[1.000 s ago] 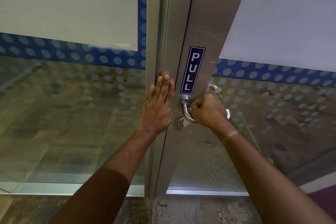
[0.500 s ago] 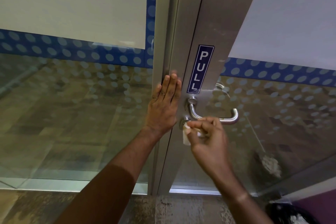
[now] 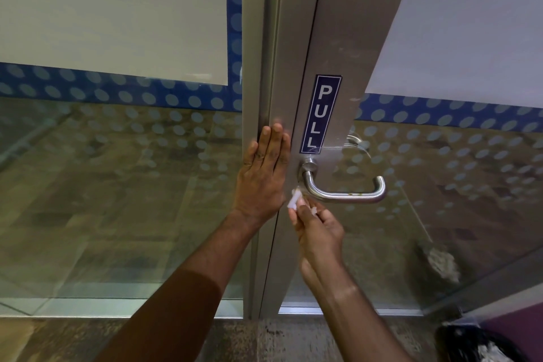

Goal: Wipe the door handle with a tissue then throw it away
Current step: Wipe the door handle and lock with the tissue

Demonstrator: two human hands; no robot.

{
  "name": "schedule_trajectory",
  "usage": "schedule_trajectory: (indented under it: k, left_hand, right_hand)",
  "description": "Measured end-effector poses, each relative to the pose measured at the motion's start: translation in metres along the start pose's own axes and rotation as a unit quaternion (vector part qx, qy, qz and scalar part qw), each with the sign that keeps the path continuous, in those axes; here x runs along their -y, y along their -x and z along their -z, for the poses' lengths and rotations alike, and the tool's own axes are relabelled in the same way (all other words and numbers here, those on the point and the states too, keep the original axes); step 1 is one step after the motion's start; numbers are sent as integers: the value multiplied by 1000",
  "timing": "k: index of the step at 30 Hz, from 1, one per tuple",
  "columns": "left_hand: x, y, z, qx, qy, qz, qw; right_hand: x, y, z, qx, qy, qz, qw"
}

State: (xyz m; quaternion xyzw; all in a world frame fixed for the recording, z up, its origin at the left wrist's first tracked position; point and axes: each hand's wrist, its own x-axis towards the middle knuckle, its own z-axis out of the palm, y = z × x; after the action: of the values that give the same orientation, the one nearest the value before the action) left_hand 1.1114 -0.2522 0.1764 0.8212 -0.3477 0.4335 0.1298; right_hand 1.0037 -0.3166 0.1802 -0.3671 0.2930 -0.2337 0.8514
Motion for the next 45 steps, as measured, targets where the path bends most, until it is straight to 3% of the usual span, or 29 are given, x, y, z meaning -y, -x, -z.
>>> schedule_trajectory:
  k: [7,18,32,37,41,45]
  left_hand:
    - [1,0,-1,-12,-14,2,1000]
    - [0,0,-2,-15,22,2,1000]
    - [1,1,-4,-25,-4,9,1000]
    - [-1,0,-2,-19,-11,16,1000]
    - [-1,0,-1,-18,-9,13,1000]
    - [-1,0,-1,-13,-8,16,1000]
  right_hand:
    - [-2,-13,-27,-6,-126,-9,992]
    - [-2,-23,-18,-45,-150,22,987]
    - [12,-33,-10,-31,-172,23,984]
    - [12,-33,1,-34,-139,-17,990]
    - [5,-21,26,-22,-19,-82,996]
    - [2,6,48,9,72,-71,995]
